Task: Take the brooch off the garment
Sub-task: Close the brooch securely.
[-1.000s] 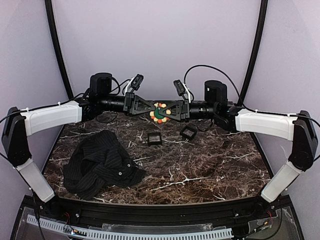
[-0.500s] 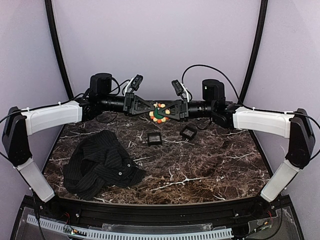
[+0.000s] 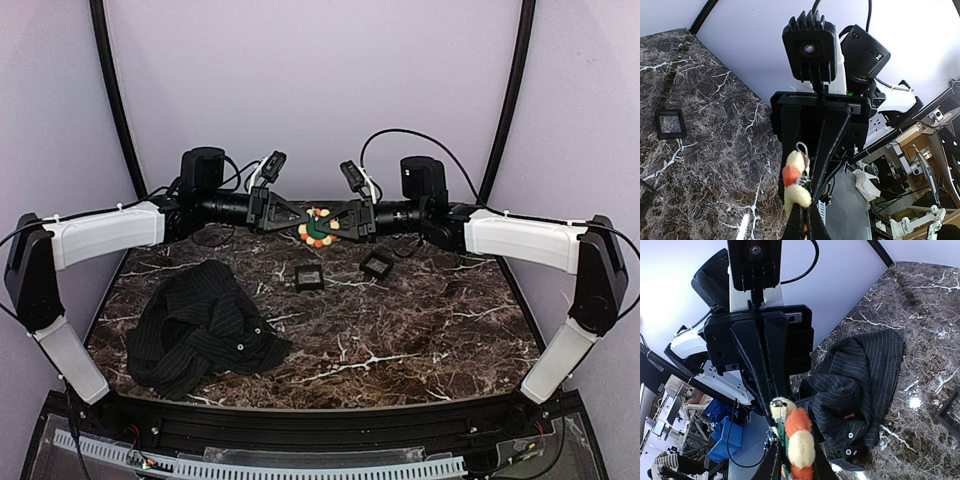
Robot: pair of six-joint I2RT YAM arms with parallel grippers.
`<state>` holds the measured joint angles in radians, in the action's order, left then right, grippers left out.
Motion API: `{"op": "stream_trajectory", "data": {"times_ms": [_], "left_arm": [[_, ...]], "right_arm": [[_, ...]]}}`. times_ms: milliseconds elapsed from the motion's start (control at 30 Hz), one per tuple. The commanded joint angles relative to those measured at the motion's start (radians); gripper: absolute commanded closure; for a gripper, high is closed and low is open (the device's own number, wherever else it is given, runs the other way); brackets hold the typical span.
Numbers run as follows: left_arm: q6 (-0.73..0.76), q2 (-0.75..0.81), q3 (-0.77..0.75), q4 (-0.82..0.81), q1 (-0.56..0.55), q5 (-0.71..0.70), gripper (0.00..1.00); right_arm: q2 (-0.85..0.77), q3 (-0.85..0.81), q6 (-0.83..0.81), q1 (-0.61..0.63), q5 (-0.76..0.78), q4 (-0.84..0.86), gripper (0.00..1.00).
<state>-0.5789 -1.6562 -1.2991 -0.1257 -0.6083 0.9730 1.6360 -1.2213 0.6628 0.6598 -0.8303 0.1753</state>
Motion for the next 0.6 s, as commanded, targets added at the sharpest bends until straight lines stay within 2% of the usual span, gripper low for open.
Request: {"op": "stream_trajectory", "data": {"times_ms": [0,300,567], "left_arm": [[0.019,0.034,-0.044,-0.032,-0.045,0.167,0.99],[0.024,0.037,-0.045,-0.026,-0.048,0.169,0.99],[0.046,0.044,-0.045,0.011,-0.046,0.147,0.99]], "right_arm": [[0.056,-0.017,-0.009,-0.041,0.161,-0.075,0.84],[0.053,-0.035,-0.01,-0.041,0.173,-0.083,0.82],[0.022,-0.01,-0.015,-0.042,0.192,-0.071,0.76]]}}
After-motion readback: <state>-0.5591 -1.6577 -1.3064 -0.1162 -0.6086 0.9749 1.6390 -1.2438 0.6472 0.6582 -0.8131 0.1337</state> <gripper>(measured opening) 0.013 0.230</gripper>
